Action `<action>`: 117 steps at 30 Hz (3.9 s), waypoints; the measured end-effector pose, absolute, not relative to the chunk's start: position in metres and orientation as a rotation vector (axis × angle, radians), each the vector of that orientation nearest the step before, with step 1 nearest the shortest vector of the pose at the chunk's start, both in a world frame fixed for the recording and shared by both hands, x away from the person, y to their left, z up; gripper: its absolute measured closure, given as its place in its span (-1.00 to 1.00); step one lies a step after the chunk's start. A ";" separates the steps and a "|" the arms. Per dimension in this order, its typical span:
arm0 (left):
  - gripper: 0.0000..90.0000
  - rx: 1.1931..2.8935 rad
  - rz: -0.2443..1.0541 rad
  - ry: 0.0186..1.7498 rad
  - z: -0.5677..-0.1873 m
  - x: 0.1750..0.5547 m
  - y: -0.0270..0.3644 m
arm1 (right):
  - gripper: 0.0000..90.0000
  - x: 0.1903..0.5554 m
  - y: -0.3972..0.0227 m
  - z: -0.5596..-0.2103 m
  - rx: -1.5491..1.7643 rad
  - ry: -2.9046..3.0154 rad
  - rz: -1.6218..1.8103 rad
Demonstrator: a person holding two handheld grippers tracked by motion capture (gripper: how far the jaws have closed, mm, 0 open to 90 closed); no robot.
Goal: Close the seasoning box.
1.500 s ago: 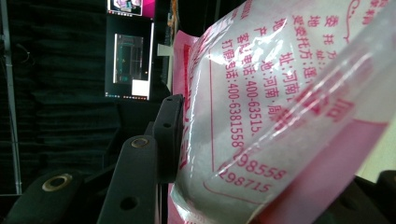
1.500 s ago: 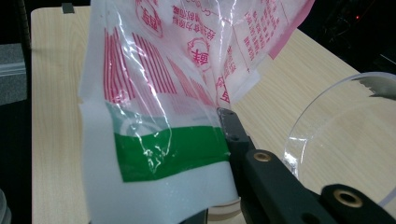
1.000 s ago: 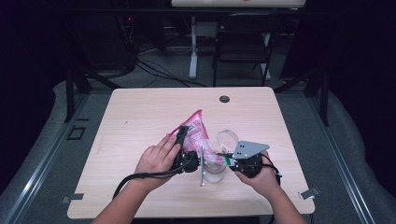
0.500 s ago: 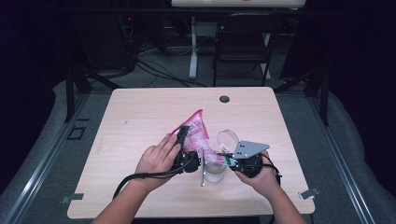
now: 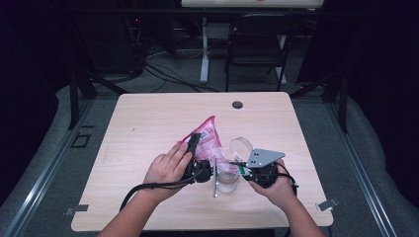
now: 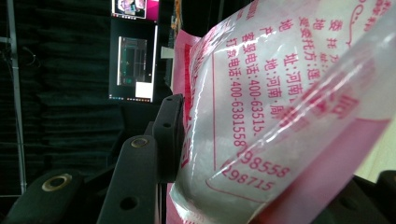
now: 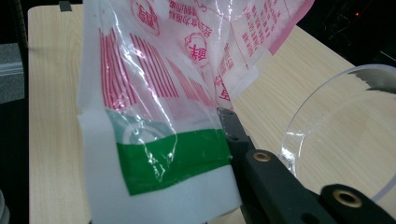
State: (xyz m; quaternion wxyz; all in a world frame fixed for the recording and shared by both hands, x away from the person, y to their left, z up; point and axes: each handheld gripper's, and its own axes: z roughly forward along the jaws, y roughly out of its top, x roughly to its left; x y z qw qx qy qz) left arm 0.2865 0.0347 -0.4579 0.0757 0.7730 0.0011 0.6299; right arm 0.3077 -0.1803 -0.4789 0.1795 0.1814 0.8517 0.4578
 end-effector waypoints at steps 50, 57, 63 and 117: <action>0.37 2.312 1.892 -0.004 -0.457 0.285 0.032 | 1.00 0.309 -0.181 -0.481 0.523 2.416 1.278; 0.37 2.311 1.888 -0.007 -0.457 0.285 0.032 | 1.00 0.309 -0.181 -0.481 0.522 2.415 1.277; 0.37 2.314 1.890 -0.009 -0.457 0.284 0.031 | 1.00 0.310 -0.181 -0.482 0.523 2.418 1.280; 0.36 2.312 1.890 -0.028 -0.456 0.283 0.027 | 1.00 0.311 -0.181 -0.485 0.524 2.441 1.250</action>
